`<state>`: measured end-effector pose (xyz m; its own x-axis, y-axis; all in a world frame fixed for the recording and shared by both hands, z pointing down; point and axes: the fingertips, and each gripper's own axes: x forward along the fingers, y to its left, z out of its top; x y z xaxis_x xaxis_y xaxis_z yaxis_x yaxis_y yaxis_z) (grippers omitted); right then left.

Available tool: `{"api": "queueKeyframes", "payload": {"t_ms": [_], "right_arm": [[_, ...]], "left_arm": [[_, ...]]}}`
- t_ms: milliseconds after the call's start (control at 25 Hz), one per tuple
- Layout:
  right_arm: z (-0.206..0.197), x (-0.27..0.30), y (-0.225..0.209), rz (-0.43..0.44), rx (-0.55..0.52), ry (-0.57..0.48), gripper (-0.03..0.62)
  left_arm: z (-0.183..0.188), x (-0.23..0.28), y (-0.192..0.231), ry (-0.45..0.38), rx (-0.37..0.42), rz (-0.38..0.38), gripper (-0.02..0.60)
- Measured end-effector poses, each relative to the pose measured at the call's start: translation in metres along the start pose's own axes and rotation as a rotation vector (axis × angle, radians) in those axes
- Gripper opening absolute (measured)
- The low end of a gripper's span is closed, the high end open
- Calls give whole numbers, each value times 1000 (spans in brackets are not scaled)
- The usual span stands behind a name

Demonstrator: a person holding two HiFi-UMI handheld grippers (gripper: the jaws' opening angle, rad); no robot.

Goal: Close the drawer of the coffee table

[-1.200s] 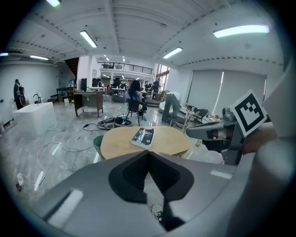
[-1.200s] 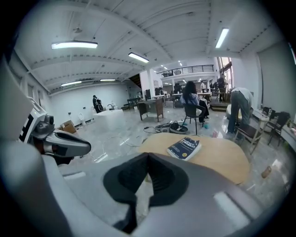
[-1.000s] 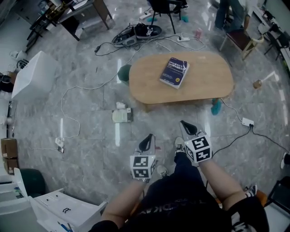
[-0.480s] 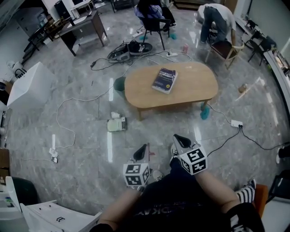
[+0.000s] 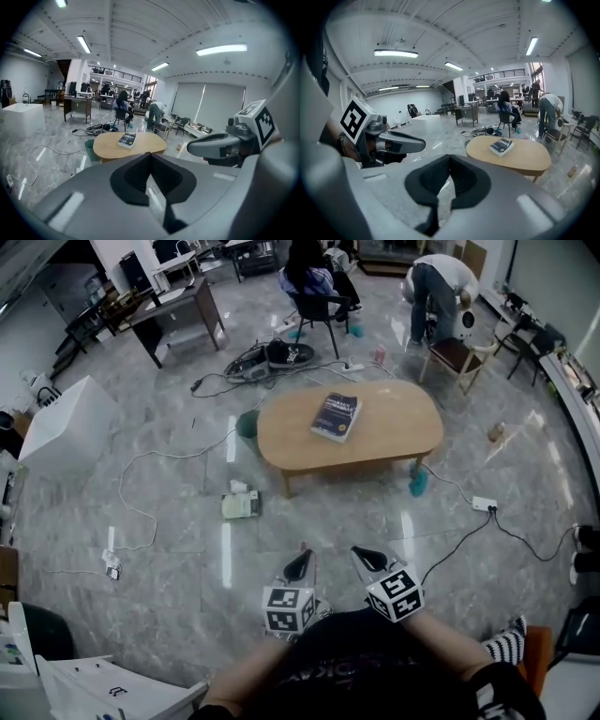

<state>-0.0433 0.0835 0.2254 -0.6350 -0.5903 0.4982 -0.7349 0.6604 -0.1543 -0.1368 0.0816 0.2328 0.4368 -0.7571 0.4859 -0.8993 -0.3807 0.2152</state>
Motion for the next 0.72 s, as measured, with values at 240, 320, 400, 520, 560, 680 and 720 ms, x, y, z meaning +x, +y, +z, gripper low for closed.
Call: {"api": "queueKeyframes", "payload": {"t_ms": [240,320,400,520,560,680,720], "right_arm": [[-10,-38,-11,54,-61,8,2],[-17,-56,-23,61,-63,5,2],[-29,-76,-31,73,-59,10,2],[-49,-104,-34,108,-32,25,2],[-55,-113,-34,119,-25,26,2],[-70,-135,-38,136,-24,19,2],[-74,-142,-41,139,-23,17,2]], "left_arm": [[-5,-1,-47,-17,-17,30,5],[-12,2,-69,-9,-24,36,5],[-17,4,-92,-3,-24,40,5],[-23,0,-123,-6,-29,48,5],[-25,-3,-133,-10,-28,50,5],[-32,-7,-161,-15,-13,52,5],[-35,-7,-170,-13,-11,53,4]]}}
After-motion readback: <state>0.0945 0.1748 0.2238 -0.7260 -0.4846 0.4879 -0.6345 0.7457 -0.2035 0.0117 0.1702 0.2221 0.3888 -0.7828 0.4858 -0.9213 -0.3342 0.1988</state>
